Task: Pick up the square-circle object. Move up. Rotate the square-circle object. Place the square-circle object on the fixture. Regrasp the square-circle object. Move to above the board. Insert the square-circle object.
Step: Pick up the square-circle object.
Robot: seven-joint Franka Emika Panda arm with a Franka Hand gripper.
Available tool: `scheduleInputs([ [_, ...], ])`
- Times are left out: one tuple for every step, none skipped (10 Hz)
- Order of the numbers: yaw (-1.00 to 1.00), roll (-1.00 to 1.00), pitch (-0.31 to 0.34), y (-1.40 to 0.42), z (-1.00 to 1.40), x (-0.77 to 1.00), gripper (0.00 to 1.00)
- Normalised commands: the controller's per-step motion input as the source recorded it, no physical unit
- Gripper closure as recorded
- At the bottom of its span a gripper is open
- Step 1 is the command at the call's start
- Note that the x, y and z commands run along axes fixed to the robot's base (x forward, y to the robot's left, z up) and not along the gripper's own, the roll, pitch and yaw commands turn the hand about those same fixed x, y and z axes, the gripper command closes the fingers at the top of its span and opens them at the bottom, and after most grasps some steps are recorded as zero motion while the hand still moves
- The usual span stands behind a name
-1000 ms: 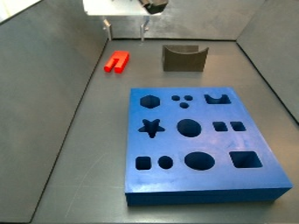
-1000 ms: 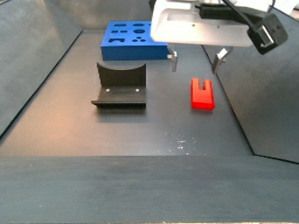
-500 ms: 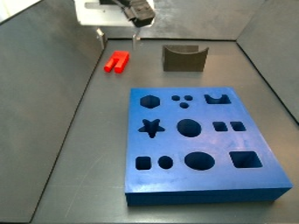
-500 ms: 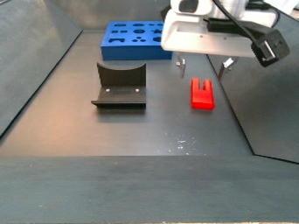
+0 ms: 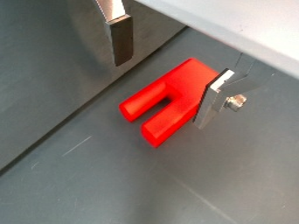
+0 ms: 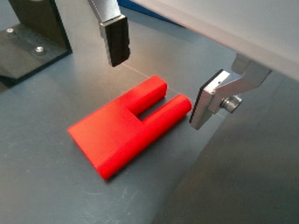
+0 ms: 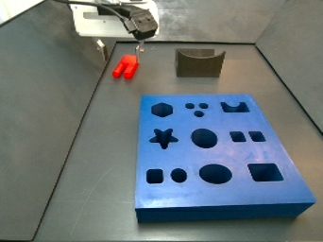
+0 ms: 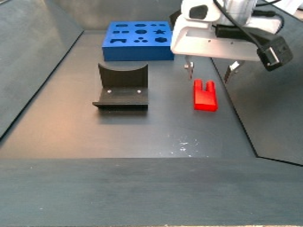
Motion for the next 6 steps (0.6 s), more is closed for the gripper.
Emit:
scheduleInputs([
  [0.0, -0.01, -0.334, -0.06, -0.41, 0.0, 0.0],
  [0.0, 0.0, -0.353, -0.08, -0.39, -0.03, 0.0],
  [0.0, -0.02, -0.37, -0.06, -0.39, -0.01, 0.0],
  [-0.06, -0.04, -0.423, -0.08, -0.41, 0.0, 0.0],
  [-0.09, -0.06, -0.439, -0.07, -0.38, 0.0, 0.0],
  [-0.11, -0.06, -0.444, -0.08, -0.36, 0.0, 0.0],
])
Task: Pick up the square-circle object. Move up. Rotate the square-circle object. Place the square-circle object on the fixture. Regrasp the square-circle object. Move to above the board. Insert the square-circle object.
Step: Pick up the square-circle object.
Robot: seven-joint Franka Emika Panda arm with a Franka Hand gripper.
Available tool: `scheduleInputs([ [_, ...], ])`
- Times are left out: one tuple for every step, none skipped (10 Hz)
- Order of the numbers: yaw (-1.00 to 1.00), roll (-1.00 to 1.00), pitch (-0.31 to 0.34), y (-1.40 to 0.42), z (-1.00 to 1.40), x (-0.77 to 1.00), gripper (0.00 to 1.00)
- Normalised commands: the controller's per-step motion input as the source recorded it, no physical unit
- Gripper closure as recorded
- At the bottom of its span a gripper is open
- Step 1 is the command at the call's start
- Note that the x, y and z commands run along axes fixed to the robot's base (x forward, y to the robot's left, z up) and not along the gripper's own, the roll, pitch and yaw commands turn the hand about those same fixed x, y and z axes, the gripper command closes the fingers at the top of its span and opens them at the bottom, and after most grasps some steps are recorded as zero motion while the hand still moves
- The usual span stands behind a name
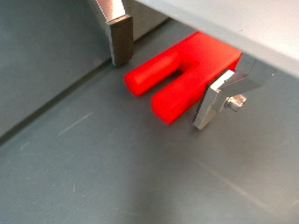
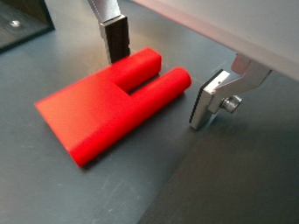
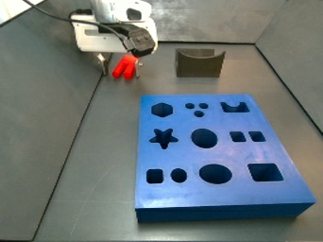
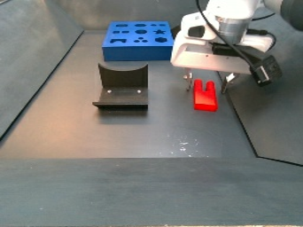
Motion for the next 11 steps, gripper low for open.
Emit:
scheduleInputs([
  [-0.11, -0.06, -0.207, 0.0, 0.0, -0.15, 0.0],
  [0.0, 0.02, 0.0, 0.0, 0.0, -0.04, 0.0],
  [0.0, 0.06, 0.0, 0.0, -0.01, 0.0, 0.0],
  [0.0, 0.0, 0.0, 0.0, 0.0, 0.0, 0.0],
  [0.0, 0.0, 0.0, 0.0, 0.0, 0.0, 1.0],
  [0.0, 0.0, 0.0, 0.0, 0.0, 0.0, 1.0],
  [0.0, 0.0, 0.0, 0.0, 0.0, 0.0, 1.0],
  [0.0, 0.0, 0.0, 0.0, 0.0, 0.0, 1.0],
  [0.0, 0.0, 0.0, 0.0, 0.0, 0.0, 1.0],
  [0.0, 0.0, 0.0, 0.0, 0.0, 0.0, 1.0],
  [0.0, 0.0, 0.0, 0.0, 0.0, 0.0, 1.0],
])
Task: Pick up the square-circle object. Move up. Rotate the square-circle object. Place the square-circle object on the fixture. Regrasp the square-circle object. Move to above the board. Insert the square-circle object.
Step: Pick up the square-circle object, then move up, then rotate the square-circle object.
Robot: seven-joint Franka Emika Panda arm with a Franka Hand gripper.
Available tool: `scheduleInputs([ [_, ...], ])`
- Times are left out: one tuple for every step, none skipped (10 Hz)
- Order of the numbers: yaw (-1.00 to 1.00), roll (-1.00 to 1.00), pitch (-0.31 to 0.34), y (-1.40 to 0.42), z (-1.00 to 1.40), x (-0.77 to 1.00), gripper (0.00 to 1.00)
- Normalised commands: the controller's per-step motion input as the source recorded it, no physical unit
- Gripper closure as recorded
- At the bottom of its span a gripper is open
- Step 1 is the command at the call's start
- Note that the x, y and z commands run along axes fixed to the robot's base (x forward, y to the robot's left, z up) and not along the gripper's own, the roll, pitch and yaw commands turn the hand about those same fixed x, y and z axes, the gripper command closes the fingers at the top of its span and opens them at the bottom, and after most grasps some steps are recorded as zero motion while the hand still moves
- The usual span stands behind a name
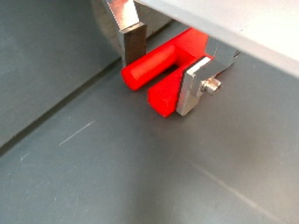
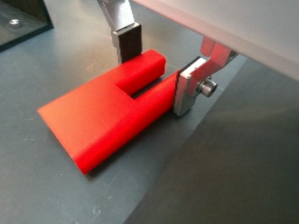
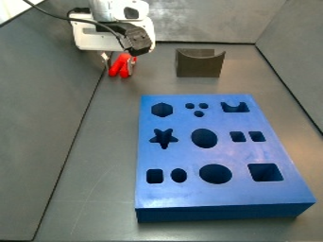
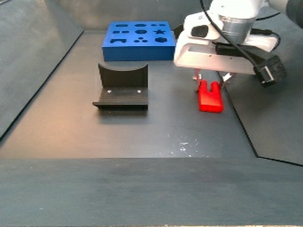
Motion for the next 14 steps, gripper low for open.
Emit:
scheduleInputs([
  [0.0, 0.0, 0.0, 0.0, 0.0, 0.0, 1.0],
  [0.0, 0.0, 0.0, 0.0, 0.0, 0.0, 1.0],
  [0.0, 0.0, 0.0, 0.0, 0.0, 0.0, 1.0],
  [0.0, 0.0, 0.0, 0.0, 0.0, 0.0, 1.0],
  [0.0, 0.0, 0.0, 0.0, 0.83, 0.0, 1.0],
  [0.06, 0.0, -0.024, 0.01, 0.85, 0.05, 1.0],
  [0.06, -0.01, 0.017, 0.0, 0.76, 0.02, 1.0],
  [0.05, -0.02, 0.037, -0.01, 0.66, 0.01, 1.0],
  [0.04, -0.03, 0.051, -0.01, 0.55, 0.01, 1.0],
  [0.03, -0.04, 0.051, -0.01, 0.43, 0.0, 1.0],
  [0.03, -0.06, 0.042, -0.01, 0.27, -0.02, 1.0],
  [0.0, 0.0, 0.0, 0.94, 0.71, 1.0, 1.0],
  [-0.02, -0.02, 0.012, 0.94, 0.57, 1.0, 1.0],
  [-0.04, -0.04, 0.083, 0.86, 0.47, 0.91, 1.0],
])
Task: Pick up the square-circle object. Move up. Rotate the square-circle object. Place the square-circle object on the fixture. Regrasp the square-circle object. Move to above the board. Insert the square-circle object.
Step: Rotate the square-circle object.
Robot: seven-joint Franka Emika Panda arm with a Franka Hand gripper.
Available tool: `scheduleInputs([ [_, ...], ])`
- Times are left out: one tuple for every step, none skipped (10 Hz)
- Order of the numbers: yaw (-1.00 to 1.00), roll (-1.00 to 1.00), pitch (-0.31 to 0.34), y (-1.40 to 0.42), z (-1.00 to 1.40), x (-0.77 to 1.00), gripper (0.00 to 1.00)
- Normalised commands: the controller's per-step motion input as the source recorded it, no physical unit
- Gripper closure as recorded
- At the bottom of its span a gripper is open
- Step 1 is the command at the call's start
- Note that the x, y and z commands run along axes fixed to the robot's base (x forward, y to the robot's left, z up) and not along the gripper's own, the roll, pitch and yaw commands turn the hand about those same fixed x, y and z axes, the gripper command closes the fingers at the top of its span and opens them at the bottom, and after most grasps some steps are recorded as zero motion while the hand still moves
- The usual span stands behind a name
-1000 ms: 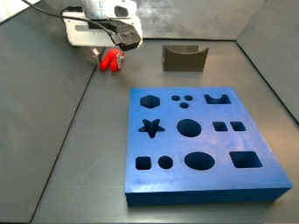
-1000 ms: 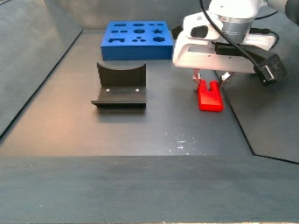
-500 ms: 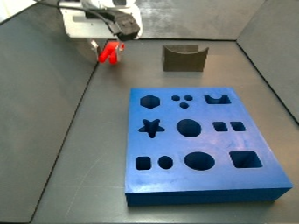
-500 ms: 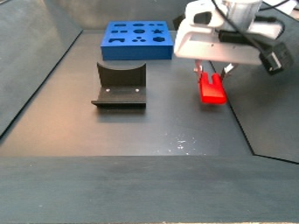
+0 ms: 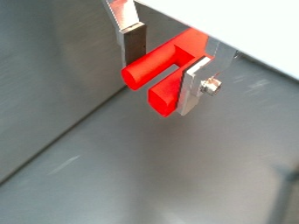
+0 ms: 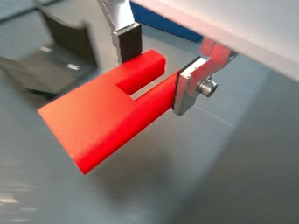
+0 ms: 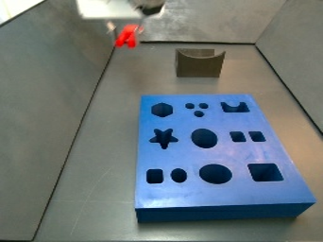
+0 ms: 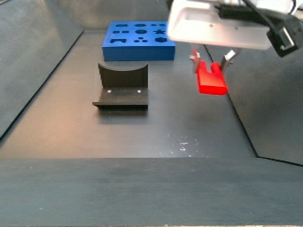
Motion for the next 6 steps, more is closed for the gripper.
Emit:
scheduleInputs([
  [-0.04, -0.06, 0.096, 0.68, 0.31, 0.7, 1.0],
  [-0.04, -0.07, 0.094, 0.55, 0.2, 0.57, 1.0],
  [-0.04, -0.07, 0.073, 0.31, 0.04, 0.35, 1.0],
  [-0.03, -0.08, 0.08, 0.1, 0.01, 0.18, 1.0],
  [-1.0, 0.0, 0.0, 0.0, 0.0, 0.0, 1.0],
  [-1.0, 0.0, -0.001, -0.01, 0.0, -0.03, 1.0],
])
